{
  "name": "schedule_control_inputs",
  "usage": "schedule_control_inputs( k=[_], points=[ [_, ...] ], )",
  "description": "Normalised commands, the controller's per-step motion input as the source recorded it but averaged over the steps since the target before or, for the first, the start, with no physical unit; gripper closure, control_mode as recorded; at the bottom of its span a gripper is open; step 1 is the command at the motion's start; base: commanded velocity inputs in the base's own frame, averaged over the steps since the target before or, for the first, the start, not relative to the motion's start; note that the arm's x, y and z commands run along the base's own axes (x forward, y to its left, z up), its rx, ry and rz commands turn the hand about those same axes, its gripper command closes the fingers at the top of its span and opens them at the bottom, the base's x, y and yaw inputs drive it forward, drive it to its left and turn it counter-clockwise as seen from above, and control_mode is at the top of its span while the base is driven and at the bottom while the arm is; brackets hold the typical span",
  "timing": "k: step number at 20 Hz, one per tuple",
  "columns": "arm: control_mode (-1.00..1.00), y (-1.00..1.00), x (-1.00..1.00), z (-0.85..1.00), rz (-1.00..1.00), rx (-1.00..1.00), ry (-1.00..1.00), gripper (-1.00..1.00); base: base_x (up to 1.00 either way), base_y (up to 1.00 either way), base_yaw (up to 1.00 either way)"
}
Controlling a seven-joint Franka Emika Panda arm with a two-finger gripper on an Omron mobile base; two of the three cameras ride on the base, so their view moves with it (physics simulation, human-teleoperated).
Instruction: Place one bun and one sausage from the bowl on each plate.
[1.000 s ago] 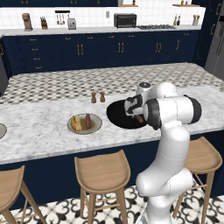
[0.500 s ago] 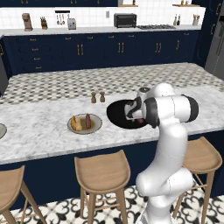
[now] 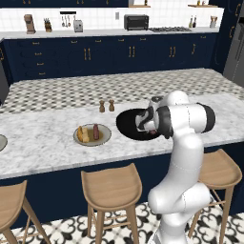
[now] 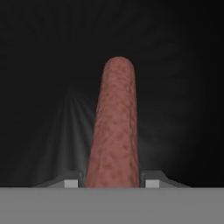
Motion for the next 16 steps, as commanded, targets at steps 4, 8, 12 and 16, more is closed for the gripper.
schedule_control_inputs(
  k=[4, 8, 12, 16],
  points=[
    [-1.00, -0.04, -0.23, 0.39, 0.00, 0.00, 0.02, 1.00, 0.00, 0.00, 0.00],
    [-1.00, -0.02, -0.44, 0.71, 0.00, 0.00, 0.00, 1.00, 0.00, 0.00, 0.00],
    [-1.00, 0.00, -0.59, 0.81, 0.00, 0.02, 0.01, 1.00, 0.00, 0.00, 0.00],
    [-1.00, -0.16, -0.81, 0.58, -0.02, 0.07, 0.03, 1.00, 0.00, 0.00, 0.00]
  ],
)
